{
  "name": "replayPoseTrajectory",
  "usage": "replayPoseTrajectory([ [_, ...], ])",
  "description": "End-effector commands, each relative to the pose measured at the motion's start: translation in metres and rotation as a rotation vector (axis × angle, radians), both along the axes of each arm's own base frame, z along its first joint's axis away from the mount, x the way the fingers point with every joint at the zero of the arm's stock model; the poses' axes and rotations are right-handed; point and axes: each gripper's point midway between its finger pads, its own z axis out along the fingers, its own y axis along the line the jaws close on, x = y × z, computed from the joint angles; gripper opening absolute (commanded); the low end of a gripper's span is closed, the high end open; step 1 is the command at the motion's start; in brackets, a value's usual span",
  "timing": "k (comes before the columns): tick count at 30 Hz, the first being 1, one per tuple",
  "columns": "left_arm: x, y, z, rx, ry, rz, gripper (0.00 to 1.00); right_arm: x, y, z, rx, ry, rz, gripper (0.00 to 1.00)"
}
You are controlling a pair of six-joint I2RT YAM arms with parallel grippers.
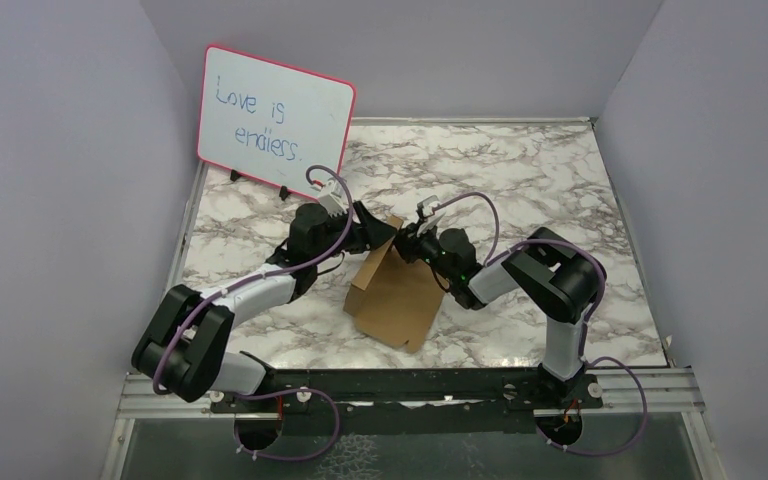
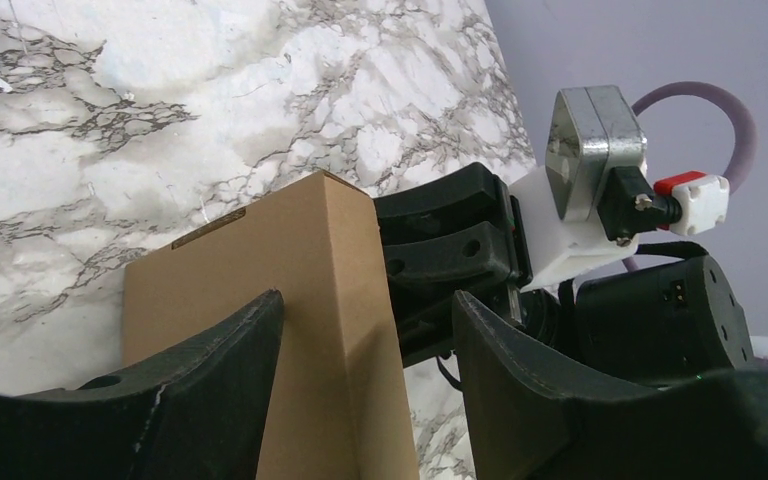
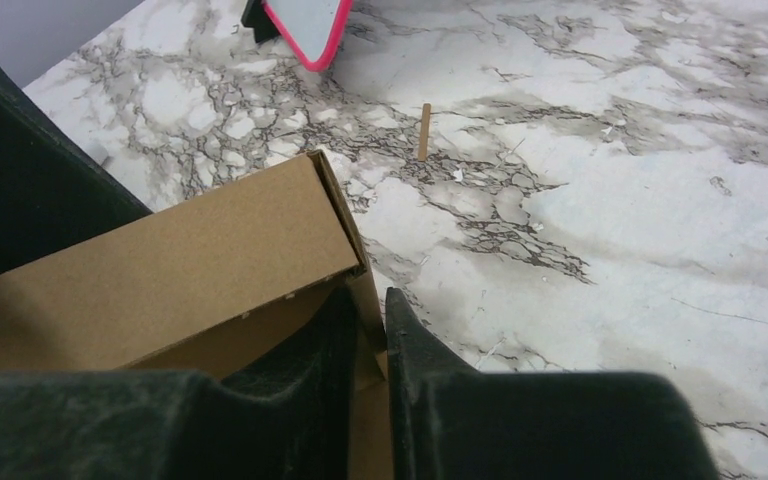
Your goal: Fold the paper box
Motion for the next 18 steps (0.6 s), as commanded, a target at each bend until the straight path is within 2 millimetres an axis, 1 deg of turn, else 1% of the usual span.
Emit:
replayPoseTrajectory([
  [1, -0.022, -0.009, 0.016, -0.032, -0.013, -0.108, 0.64, -0.001, -0.007, -0.005, -0.015, 0.010, -0.023, 0.21],
  [5, -0.008, 0.011, 0.012, 0.075, -0.018, -0.012, 0.69, -0.003, -0.015, -0.003, -0.050, -0.002, -0.037, 0.28],
  [7, -0.003, 0.020, 0.014, 0.127, -0.036, 0.029, 0.71, -0.006, -0.018, -0.003, -0.066, -0.005, -0.036, 0.32],
  [12, 0.001, 0.041, 0.023, 0.217, -0.057, 0.117, 0.74, -0.007, -0.024, 0.001, -0.080, -0.011, -0.051, 0.33],
  [13, -0.007, 0.061, 0.028, 0.278, -0.063, 0.179, 0.75, -0.007, -0.029, 0.005, -0.087, -0.020, -0.067, 0.34],
  [14, -0.010, 0.065, 0.030, 0.290, -0.065, 0.191, 0.75, -0.008, -0.029, 0.006, -0.091, -0.024, -0.064, 0.36],
  [18, -0.030, 0.077, 0.023, 0.338, -0.040, 0.210, 0.76, -0.007, -0.024, 0.011, -0.114, -0.062, -0.029, 0.43],
])
